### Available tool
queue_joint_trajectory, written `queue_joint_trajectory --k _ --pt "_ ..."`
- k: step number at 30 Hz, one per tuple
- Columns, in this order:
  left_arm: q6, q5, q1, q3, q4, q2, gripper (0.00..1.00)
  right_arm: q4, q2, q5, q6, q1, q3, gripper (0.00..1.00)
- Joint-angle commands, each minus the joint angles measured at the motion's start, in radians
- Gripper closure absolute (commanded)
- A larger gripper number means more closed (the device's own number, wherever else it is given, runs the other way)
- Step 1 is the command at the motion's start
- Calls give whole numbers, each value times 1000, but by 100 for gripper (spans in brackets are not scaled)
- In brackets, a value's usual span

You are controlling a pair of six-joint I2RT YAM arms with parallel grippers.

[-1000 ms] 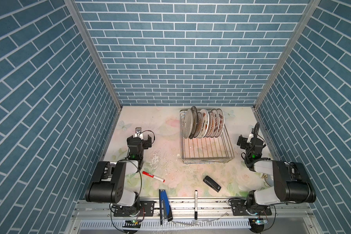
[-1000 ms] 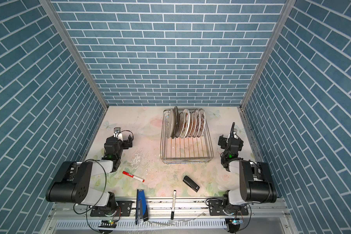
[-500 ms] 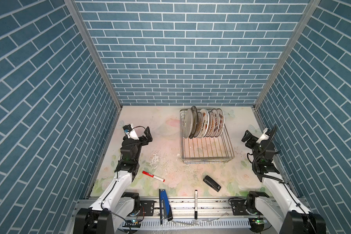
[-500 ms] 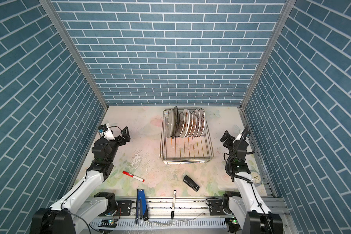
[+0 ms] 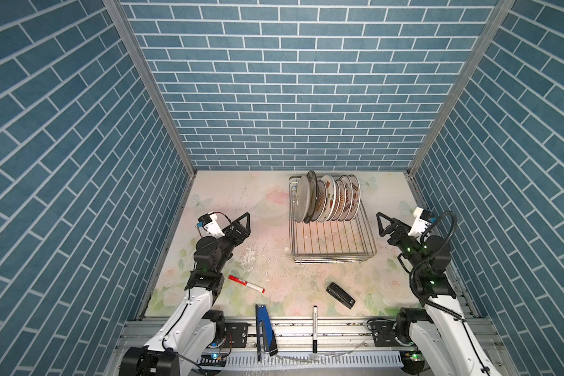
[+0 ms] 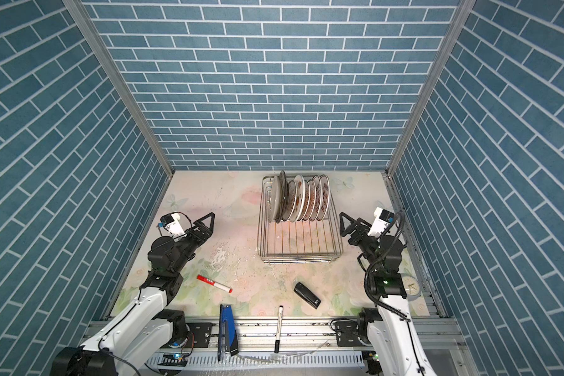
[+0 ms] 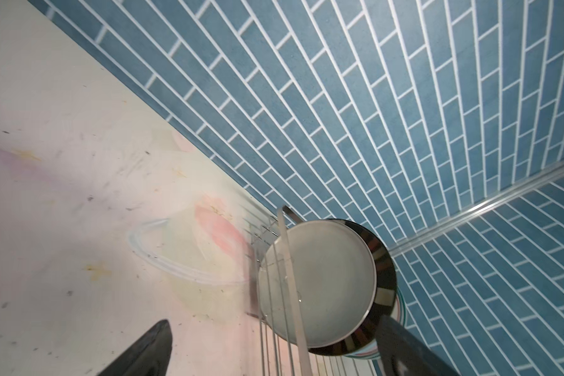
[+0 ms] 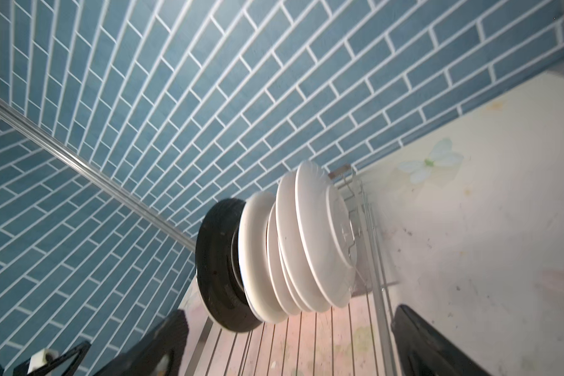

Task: Unload the plates from the dish rack
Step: 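Raise both arms toward the dish rack, right gripper reaching the front plate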

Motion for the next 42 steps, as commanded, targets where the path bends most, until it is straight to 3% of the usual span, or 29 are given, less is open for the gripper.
queue_joint_trajectory --k 1,6,10,18,25,29,35,38,42 --pt "50 49 -72 44 25 -9 0 -135 55 72 -114 138 155 1" --pt "152 -32 -201 129 -98 2 0 -301 238 265 -239 332 365 1" --pt "190 -6 -271 184 -80 59 0 -361 428 349 -284 427 531 1" --pt "194 8 -313 243 -7 180 0 -475 724 637 -392 597 831 16" --pt "195 34 -315 308 -16 278 0 -534 915 722 -425 642 1037 31" --pt "176 59 -317 321 29 326 0 -546 979 737 -436 644 1100 46" --pt "212 29 -327 348 -82 288 0 -540 1055 748 -432 645 1150 56" --pt "213 20 -327 350 -72 299 0 -545 1089 758 -430 646 1173 68" --pt "205 59 -328 365 -47 335 0 -568 1138 853 -444 660 1214 70"
